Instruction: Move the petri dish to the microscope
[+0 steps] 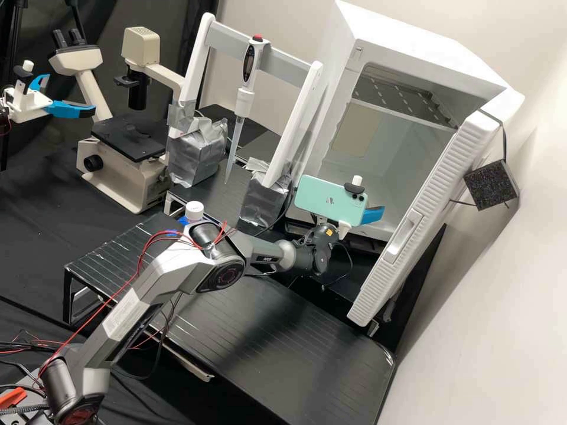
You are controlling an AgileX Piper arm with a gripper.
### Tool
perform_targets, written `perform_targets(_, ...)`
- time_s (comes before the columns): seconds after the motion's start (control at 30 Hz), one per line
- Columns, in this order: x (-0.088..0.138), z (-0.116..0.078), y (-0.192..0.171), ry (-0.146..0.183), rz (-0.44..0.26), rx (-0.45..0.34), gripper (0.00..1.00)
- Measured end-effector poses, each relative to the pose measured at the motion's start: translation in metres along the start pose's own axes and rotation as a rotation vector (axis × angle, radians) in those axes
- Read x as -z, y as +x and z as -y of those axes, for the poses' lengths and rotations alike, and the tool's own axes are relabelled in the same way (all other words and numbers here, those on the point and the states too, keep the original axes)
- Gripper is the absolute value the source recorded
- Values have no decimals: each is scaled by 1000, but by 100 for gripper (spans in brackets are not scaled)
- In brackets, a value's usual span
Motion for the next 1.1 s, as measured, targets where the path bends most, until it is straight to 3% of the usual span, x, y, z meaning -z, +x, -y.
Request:
perform_targets(0.73, -5, 2, 5, -2, 8, -1, 100)
perform_targets(0.77, -5, 2, 5, -2, 8, -1, 0)
perform_targets(1.1, -4, 2, 5, -2, 7, 0, 0)
